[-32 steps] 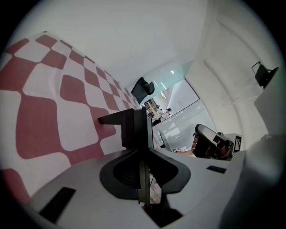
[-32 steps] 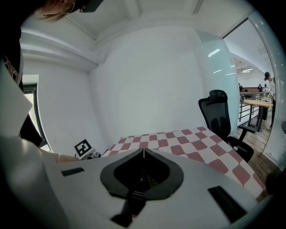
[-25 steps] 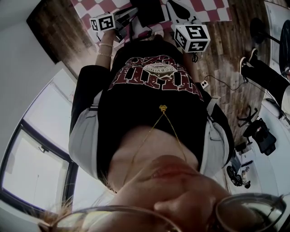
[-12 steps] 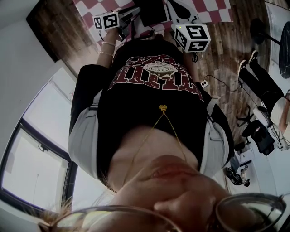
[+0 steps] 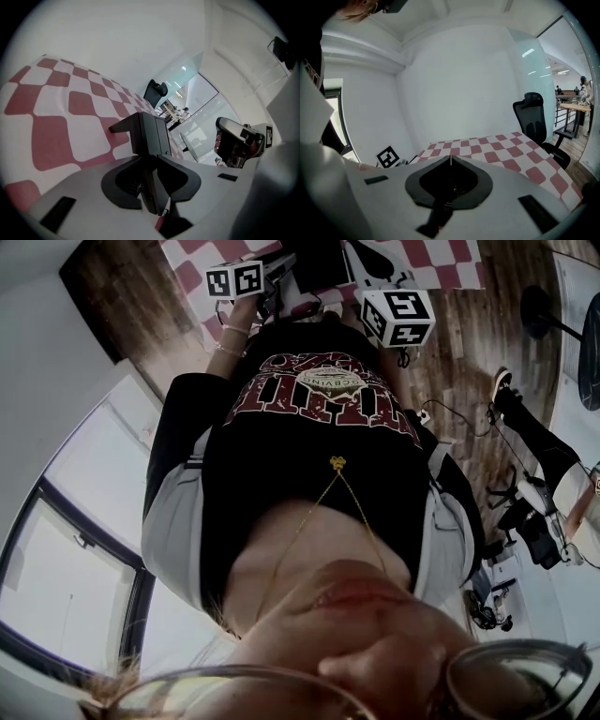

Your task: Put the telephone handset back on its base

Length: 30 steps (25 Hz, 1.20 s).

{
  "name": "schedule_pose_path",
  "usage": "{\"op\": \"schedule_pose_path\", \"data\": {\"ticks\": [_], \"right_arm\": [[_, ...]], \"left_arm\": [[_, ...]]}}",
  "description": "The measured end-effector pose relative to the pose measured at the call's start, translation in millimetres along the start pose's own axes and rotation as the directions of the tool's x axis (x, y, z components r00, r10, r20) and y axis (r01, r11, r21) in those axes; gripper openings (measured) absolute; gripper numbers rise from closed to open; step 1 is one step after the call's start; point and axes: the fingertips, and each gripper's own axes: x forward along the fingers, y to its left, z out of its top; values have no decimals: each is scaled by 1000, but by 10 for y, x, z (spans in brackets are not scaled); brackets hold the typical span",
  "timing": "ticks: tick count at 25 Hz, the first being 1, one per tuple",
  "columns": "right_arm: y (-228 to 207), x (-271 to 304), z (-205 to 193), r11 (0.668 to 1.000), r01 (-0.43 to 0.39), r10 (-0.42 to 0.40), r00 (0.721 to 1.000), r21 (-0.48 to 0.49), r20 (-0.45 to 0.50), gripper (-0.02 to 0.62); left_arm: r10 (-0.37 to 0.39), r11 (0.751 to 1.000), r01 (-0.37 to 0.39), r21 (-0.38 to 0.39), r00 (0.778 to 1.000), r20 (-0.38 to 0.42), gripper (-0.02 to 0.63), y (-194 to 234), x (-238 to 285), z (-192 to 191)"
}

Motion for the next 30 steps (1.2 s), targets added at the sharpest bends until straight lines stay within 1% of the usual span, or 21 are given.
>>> {"op": "schedule_pose_path", "data": {"ticks": [3, 5, 7, 9, 10, 11, 14, 16, 22, 25, 27, 28, 30], "right_arm": [[-10, -34, 7, 1000, -3, 3, 1000, -2, 6, 21], [-27, -55, 5, 1000, -5, 6, 1000, -3, 10, 21], [-40, -74, 0, 1000, -9, 9, 1000, -6, 13, 21], [-44, -94, -7, 1000, -14, 15, 1000, -10, 15, 21], [-46, -104, -10, 1000, -17, 17, 1000, -12, 15, 21], [-48, -113, -12, 1000, -21, 21, 1000, -14, 16, 21], [-54, -142, -23, 999, -31, 31, 999, -19, 15, 21], [-59, -161, -39, 999, -37, 37, 999, -21, 14, 21], [-78, -223, -60, 998, -51, 52, 999, -26, 17, 21], [-89, -237, -65, 998, -60, 61, 998, -33, 17, 21], [-92, -240, -77, 997, -69, 69, 997, -36, 16, 21], [-90, -241, -87, 997, -74, 74, 997, -38, 14, 21], [-84, -241, -111, 995, -85, 85, 996, -42, 8, 21]], "left_arm": [[82, 995, -80, 61, 997, -17, 100, 6, -15, 7], [147, 982, -143, 123, 989, -26, 104, 5, -11, 4], [220, 958, -210, 194, 975, -31, 110, 36, 9, -32], [289, 924, -271, 269, 957, -28, 117, 49, 17, -50], [314, 907, -294, 300, 949, -20, 118, 24, 8, -29], [332, 896, -311, 316, 943, -13, 118, 10, 2, -16], [354, 890, -336, 307, 935, -2, 120, 79, 31, -70], [374, 880, -357, 313, 927, 7, 121, 92, 36, -72], [443, 836, -432, 339, 895, 49, 124, 83, 9, -48], [479, 799, -475, 369, 873, 86, 124, 76, -29, -33], [507, 776, -498, 386, 857, 87, 124, 72, -58, -61], [513, 771, -504, 389, 854, 89, 124, 50, -71, -66], [511, 773, -508, 381, 854, 102, 123, -9, -89, -59]]}}
